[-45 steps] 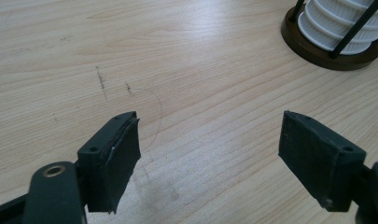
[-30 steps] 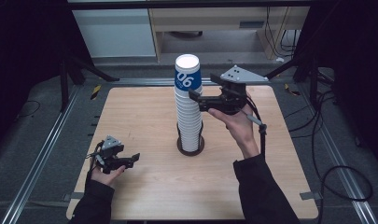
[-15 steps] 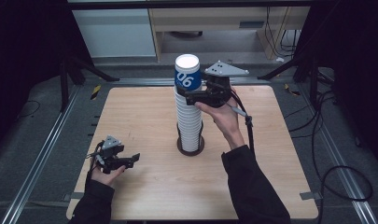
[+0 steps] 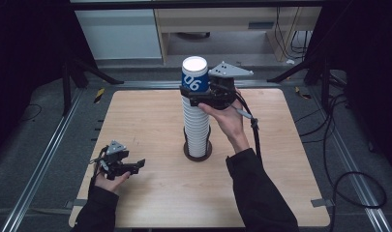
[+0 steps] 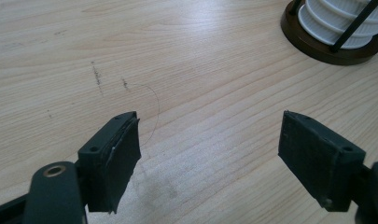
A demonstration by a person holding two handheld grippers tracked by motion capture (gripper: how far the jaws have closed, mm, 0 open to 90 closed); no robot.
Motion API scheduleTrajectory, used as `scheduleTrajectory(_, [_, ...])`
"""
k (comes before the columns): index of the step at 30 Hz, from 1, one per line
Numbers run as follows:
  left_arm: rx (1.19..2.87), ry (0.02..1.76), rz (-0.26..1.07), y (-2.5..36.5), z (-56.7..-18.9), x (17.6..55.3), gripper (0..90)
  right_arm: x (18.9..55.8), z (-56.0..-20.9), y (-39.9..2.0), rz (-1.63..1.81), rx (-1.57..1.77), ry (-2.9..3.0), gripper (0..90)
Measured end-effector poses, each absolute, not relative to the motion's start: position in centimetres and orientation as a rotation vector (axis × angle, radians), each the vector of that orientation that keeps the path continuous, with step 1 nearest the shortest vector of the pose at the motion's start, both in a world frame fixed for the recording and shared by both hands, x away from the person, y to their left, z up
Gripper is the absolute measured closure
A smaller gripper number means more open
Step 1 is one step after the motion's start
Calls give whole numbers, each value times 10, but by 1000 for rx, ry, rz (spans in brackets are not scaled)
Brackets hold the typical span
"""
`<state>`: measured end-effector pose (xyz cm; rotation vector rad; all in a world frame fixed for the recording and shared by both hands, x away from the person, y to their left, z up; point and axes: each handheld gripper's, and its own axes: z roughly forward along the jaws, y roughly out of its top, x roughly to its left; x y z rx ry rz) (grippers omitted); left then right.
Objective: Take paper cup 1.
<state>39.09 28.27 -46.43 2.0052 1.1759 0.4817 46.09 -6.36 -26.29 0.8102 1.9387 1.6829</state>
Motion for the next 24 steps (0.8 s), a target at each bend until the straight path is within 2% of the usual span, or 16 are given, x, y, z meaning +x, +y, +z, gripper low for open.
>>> scheduleTrajectory(24, [1997,1190,480,284,-464,391,203,459,-219,-70,1749,748,1868,208])
